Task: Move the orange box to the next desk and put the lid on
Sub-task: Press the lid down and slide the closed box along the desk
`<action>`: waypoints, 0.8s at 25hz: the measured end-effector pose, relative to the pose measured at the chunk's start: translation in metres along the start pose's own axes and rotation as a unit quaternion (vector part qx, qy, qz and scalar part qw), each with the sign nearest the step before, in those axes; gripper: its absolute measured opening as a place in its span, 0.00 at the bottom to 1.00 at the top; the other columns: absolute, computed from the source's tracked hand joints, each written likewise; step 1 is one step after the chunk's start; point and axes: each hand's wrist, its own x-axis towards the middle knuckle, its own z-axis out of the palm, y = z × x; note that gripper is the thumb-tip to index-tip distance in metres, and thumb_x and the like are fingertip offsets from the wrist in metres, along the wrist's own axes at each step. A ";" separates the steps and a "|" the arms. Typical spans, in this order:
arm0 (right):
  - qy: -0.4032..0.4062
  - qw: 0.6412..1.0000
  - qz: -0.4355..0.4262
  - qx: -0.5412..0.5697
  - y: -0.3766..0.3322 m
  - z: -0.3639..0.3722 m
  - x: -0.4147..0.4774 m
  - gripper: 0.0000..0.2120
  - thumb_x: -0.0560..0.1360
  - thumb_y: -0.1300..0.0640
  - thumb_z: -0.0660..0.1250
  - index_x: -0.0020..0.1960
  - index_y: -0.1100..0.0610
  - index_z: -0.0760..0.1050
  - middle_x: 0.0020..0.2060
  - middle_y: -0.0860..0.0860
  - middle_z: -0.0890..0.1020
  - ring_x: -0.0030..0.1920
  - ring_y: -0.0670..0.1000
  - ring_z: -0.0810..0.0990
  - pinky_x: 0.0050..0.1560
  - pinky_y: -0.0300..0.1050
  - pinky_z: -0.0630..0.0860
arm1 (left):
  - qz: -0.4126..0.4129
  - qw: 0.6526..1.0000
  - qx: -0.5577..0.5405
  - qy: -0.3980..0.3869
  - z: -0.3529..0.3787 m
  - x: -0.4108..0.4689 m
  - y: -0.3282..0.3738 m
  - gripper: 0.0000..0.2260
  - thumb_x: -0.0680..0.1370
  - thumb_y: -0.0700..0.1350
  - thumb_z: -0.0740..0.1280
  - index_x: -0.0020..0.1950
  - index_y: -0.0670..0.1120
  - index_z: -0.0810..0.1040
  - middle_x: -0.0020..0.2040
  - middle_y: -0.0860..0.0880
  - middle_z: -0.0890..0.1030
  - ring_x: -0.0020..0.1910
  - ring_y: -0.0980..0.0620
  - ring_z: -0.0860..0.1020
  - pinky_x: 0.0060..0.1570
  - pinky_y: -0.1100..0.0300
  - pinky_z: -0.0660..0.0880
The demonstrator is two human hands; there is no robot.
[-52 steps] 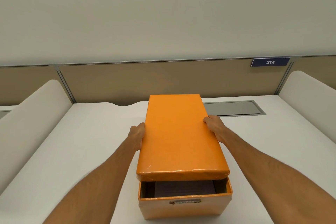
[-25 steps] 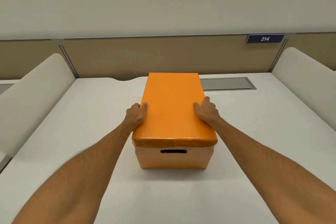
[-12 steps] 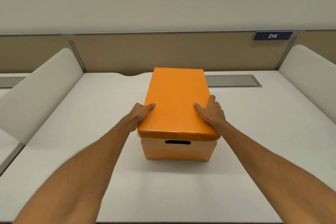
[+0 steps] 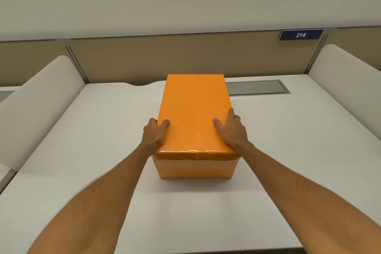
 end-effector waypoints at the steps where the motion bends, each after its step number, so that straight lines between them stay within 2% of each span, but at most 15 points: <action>1: 0.011 1.000 -0.002 -0.007 0.001 0.002 -0.001 0.38 0.77 0.36 0.55 0.79 0.54 0.47 0.73 0.59 0.65 0.67 0.64 0.72 0.61 0.60 0.72 | 0.002 1.000 -0.004 0.000 0.000 0.001 -0.001 0.25 0.77 0.59 0.60 0.66 0.43 0.68 0.63 0.42 0.75 0.51 0.44 0.75 0.49 0.50 0.73; 6: 0.013 0.999 0.005 -0.030 -0.003 0.003 -0.001 0.37 0.77 0.35 0.55 0.78 0.54 0.49 0.72 0.59 0.66 0.67 0.63 0.72 0.61 0.61 0.72 | -0.016 0.999 -0.029 -0.039 -0.003 0.004 -0.004 0.26 0.78 0.60 0.60 0.68 0.45 0.65 0.64 0.43 0.74 0.52 0.44 0.75 0.49 0.50 0.73; 8: 0.013 0.999 0.010 -0.033 -0.005 -0.002 0.004 0.39 0.76 0.35 0.57 0.78 0.56 0.52 0.74 0.58 0.64 0.72 0.63 0.66 0.66 0.62 0.69 | -0.025 0.997 -0.020 -0.068 -0.008 0.008 0.001 0.27 0.78 0.61 0.59 0.70 0.45 0.62 0.66 0.42 0.72 0.53 0.43 0.75 0.49 0.49 0.73; 10: 0.021 0.999 -0.001 -0.041 -0.011 -0.009 0.013 0.41 0.75 0.34 0.59 0.77 0.57 0.53 0.76 0.58 0.61 0.76 0.62 0.59 0.71 0.63 0.64 | -0.017 0.998 0.008 -0.063 -0.012 0.019 0.012 0.30 0.78 0.62 0.59 0.73 0.45 0.59 0.70 0.41 0.69 0.59 0.41 0.74 0.54 0.47 0.73; 12: 0.026 0.997 -0.030 -0.064 -0.022 -0.017 0.027 0.40 0.75 0.34 0.59 0.77 0.58 0.55 0.76 0.59 0.61 0.76 0.62 0.58 0.73 0.62 0.62 | 0.030 0.997 0.064 -0.017 -0.015 0.034 0.030 0.33 0.78 0.62 0.60 0.75 0.43 0.58 0.74 0.40 0.66 0.68 0.38 0.71 0.62 0.44 0.71; 14: 0.023 0.993 -0.061 -0.100 -0.034 -0.022 0.044 0.37 0.76 0.36 0.58 0.76 0.58 0.59 0.75 0.59 0.63 0.76 0.61 0.59 0.73 0.61 0.62 | 0.098 0.986 0.132 0.015 -0.014 0.047 0.051 0.34 0.78 0.60 0.61 0.76 0.41 0.58 0.75 0.39 0.64 0.71 0.37 0.67 0.66 0.43 0.69; 17: 0.011 0.985 -0.087 -0.150 -0.054 -0.025 0.070 0.34 0.77 0.37 0.58 0.73 0.59 0.63 0.73 0.59 0.65 0.75 0.61 0.60 0.73 0.62 0.60 | 0.195 0.949 0.248 0.014 -0.007 0.068 0.079 0.33 0.79 0.59 0.60 0.76 0.40 0.59 0.76 0.41 0.63 0.73 0.40 0.65 0.68 0.44 0.67; 20: -0.009 0.979 -0.086 -0.186 -0.071 -0.021 0.092 0.34 0.77 0.36 0.57 0.75 0.58 0.62 0.76 0.57 0.62 0.77 0.60 0.56 0.74 0.63 0.55 | 0.251 0.907 0.339 -0.005 0.003 0.088 0.096 0.34 0.79 0.61 0.58 0.77 0.41 0.58 0.79 0.42 0.57 0.77 0.42 0.59 0.73 0.43 0.60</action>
